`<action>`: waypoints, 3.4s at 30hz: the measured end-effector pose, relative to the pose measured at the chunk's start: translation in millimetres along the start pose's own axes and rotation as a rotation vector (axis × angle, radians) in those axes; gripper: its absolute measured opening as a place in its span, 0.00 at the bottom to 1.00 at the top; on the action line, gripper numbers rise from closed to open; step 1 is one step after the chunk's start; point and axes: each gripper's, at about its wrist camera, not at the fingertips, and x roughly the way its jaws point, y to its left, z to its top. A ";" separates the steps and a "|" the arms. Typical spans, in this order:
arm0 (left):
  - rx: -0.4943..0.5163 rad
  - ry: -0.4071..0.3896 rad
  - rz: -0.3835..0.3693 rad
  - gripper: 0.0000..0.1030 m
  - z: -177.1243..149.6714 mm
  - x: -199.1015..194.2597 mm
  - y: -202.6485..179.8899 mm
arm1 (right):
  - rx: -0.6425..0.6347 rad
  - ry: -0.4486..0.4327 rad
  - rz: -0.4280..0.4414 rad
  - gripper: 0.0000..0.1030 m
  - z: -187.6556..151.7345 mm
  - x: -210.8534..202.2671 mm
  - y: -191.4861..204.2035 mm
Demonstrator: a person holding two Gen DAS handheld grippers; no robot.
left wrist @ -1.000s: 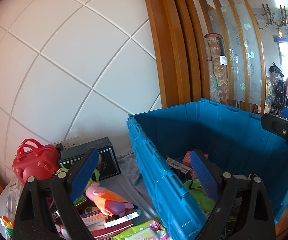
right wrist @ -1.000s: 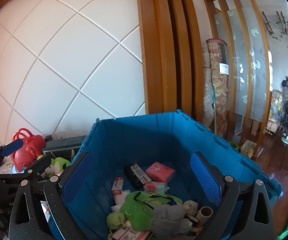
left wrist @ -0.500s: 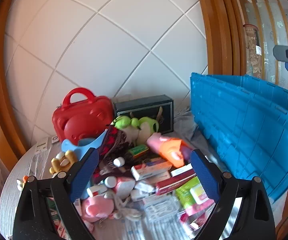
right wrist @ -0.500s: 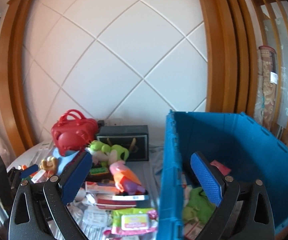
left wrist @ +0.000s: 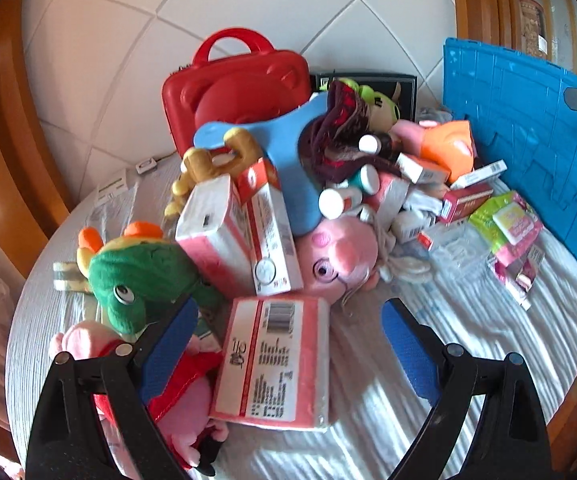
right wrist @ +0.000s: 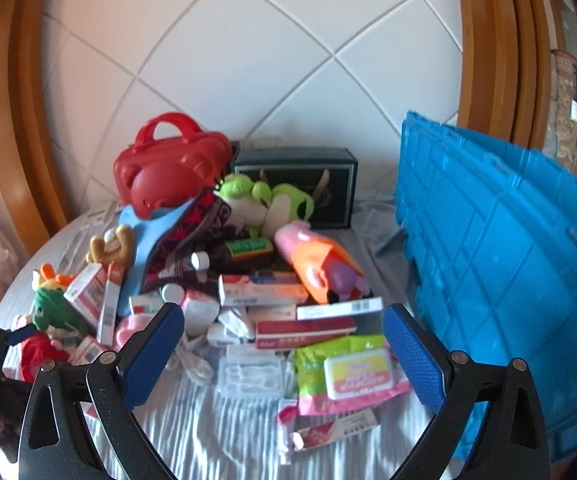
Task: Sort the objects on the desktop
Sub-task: 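Move both tools back toward the pile on the table, then grasp the pink-white tissue pack with the left gripper while the right grasps the clear floss box, then carry the tissue pack and floss box to the blue crate and release both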
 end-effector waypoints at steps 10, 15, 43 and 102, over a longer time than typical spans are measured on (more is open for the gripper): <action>-0.002 0.104 -0.023 0.91 -33.9 56.7 24.0 | 0.000 0.140 -0.035 0.98 -41.2 44.3 12.1; 0.040 0.123 -0.015 0.95 -32.3 78.6 12.8 | -0.032 0.203 -0.023 0.98 -55.9 83.4 14.4; 0.040 0.292 0.113 0.99 -40.8 114.7 -5.6 | -0.134 0.517 0.053 0.98 -102.2 226.7 51.9; 0.400 -0.466 -0.292 0.88 287.7 -79.0 -385.3 | 0.175 -0.263 -0.296 0.85 89.0 -127.8 -275.7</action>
